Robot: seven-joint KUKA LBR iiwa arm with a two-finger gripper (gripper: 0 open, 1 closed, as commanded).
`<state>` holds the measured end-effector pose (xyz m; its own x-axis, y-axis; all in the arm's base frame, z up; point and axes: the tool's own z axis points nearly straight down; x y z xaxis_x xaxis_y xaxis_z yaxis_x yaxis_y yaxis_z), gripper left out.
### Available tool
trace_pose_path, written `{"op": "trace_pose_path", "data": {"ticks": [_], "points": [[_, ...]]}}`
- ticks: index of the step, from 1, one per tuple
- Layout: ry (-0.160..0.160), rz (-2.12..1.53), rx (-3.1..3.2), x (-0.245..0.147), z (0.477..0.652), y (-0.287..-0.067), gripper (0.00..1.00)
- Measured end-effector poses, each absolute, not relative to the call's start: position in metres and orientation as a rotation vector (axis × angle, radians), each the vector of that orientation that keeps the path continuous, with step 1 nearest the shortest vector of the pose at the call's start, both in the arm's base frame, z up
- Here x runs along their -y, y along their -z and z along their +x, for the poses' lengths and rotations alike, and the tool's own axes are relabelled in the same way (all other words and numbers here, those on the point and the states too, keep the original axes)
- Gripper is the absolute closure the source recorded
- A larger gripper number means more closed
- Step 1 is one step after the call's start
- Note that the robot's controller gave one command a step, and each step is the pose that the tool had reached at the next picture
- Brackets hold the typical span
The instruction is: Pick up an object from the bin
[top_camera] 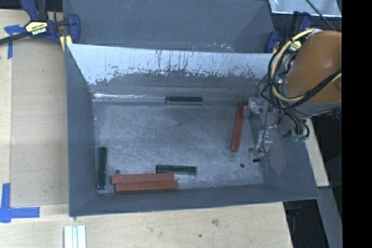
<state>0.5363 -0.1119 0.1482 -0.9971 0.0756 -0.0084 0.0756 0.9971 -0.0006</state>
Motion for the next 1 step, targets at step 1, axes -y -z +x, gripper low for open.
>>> {"op": "trace_pose_path", "data": {"ticks": [1], "points": [[0.000, -0.093, -3.141, 0.1126, 0.5586, -0.1362, 0.00]]}}
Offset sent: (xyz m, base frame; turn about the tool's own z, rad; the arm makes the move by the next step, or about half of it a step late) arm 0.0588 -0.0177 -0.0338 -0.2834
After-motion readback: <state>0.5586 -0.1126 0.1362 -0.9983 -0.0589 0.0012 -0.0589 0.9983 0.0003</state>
